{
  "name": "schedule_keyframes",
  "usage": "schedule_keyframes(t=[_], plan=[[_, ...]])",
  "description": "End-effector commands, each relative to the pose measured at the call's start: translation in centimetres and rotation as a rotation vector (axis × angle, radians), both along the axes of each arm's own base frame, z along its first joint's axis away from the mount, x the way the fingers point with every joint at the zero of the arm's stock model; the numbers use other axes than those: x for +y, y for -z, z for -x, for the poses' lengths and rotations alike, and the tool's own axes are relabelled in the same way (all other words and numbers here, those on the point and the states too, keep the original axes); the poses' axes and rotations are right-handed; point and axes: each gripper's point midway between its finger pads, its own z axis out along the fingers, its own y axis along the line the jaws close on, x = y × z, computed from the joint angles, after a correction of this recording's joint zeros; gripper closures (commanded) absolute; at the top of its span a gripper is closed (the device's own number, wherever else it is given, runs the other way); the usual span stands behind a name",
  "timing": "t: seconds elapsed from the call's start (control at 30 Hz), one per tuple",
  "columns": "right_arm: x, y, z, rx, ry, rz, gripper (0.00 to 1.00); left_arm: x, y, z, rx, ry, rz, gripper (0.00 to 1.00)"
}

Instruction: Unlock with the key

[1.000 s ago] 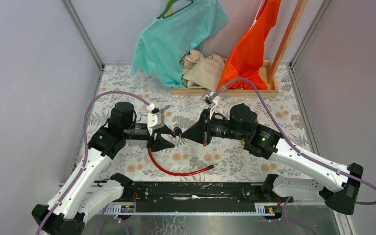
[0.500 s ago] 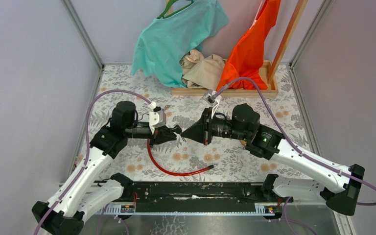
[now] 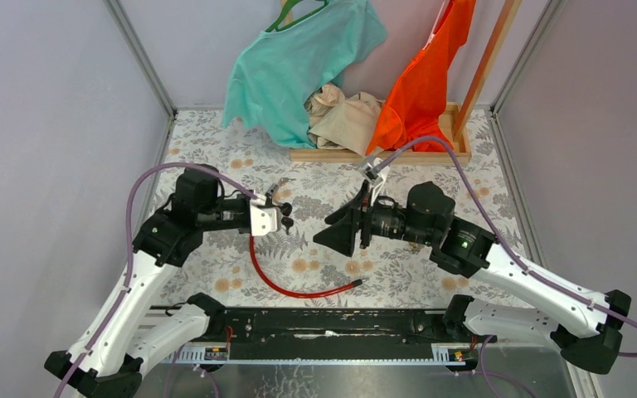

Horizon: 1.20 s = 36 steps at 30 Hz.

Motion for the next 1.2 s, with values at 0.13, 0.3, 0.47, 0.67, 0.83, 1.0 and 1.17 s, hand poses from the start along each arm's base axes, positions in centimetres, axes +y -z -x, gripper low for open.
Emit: schedule_keyframes(t=[0.13,0.3,0.47,0.67,0.83,1.0,1.17], plan=[[-1.6,-3.4,-1.5,-0.087,0.114,-0.049,0.15,2.6,-2.3,-2.1,-0.698,0.156,-0.326,1.00],[0.2,-3.6,-1.7,-0.042,0.070,-0.088,0.14,2.0,-3.7,-2.0,-1.169,0.278,-0.424,1.00],[1.9,-3.9,-1.3,0.051,0.005,-0.221,0.13,0.8,-5.8,-1.7,-1.558,0.292,-0.428,1.00],[3.7,-2.8,-1.5,0.152,-0.049,-0.335,0.16,0.0,-6.8,-1.6,-1.768,0.303,-0.456,1.00],[5.5,-2.3,-1.5,0.203,-0.112,-0.381,0.22,0.0,-7.1,-1.8,-1.796,0.287,-0.473,1.00],[6.6,-2.3,-2.2,0.220,-0.124,-0.425,0.30,0.2,-6.8,-1.6,-1.801,0.286,-0.477,1.00],[7.7,-2.8,-2.0,0.237,-0.188,-0.472,0.39,0.4,-6.6,-1.7,-1.794,0.274,-0.489,1.00]])
